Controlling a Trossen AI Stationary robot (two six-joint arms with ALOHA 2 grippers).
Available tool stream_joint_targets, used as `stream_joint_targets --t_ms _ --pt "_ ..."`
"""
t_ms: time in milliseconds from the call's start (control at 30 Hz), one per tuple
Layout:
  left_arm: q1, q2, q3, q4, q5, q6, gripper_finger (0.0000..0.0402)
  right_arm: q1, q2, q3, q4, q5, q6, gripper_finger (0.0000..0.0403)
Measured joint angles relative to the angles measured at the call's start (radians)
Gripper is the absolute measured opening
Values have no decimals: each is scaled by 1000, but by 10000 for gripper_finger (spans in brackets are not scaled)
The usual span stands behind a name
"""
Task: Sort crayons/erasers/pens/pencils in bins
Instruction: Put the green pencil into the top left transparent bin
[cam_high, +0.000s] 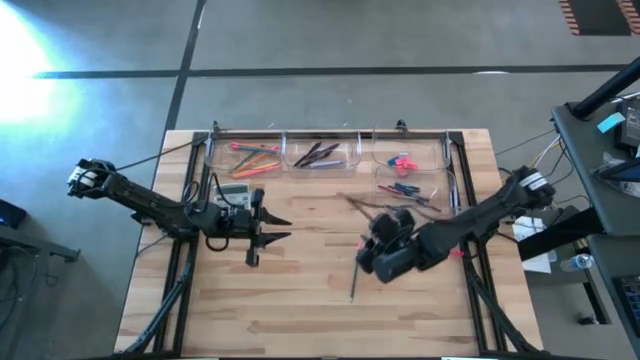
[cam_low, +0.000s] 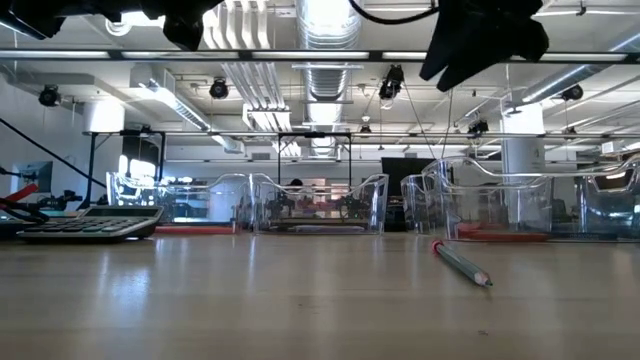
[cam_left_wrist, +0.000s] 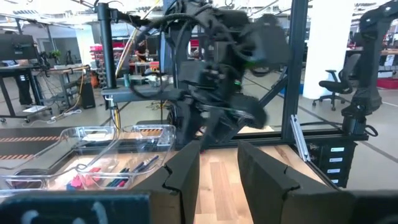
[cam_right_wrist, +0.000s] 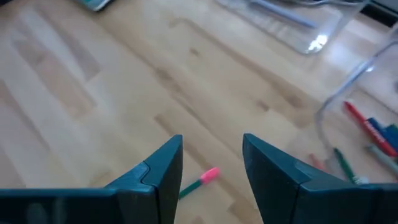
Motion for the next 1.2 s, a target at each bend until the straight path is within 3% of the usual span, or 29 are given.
stream_joint_targets --t_ms 233,500,900,1200 --pt "0 2 0 -1 0 -1 95 50 112 59 7 1 37 155" --pt "0 3 0 -1 0 -6 95 94 168 59 155 -9 52 160" --pt "0 3 0 -6 0 -7 95 93 345 58 201 -173 284 187" --pt "-2 2 -18 76 8 -34 95 78 336 58 177 -144 349 211"
